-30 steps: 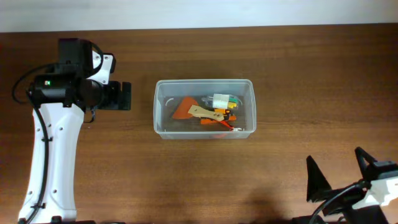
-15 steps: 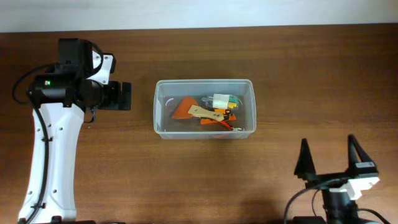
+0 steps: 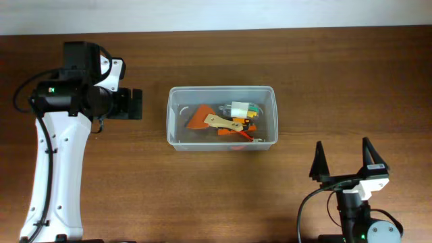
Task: Pack container
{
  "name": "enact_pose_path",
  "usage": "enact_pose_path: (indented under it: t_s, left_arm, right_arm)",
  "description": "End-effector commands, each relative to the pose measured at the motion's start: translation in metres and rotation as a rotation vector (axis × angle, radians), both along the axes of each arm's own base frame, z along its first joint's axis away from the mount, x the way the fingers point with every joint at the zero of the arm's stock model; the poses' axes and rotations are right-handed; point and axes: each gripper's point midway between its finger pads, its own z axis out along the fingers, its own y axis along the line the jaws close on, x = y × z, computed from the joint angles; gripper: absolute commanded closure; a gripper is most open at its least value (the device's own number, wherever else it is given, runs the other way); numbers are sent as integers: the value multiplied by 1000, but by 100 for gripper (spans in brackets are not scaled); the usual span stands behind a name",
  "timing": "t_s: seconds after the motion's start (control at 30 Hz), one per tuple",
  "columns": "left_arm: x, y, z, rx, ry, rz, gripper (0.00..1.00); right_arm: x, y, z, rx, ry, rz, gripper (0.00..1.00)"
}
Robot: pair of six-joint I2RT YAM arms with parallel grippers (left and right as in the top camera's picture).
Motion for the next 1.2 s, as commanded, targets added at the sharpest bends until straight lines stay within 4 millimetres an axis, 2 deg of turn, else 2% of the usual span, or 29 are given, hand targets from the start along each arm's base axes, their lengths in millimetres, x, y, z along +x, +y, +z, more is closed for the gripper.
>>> enact_pose_path:
  t_s: [0.0,0.37,0.83,1.17]
  left_arm:
    - [2,1,6,4,-17,2,1]
    - [2,1,6,4,-17,2,1]
    - [2,1,6,4,-17,2,1]
    - [2,1,6,4,-17,2,1]
  right_arm:
    - [1,-1,-5,-7,-6,-3,1]
    - [2,0,-2,-9,-44,-1,1]
    - [-6,3,23,-11,-151,11,1]
    - [-2,10,13,-9,-177,42,1]
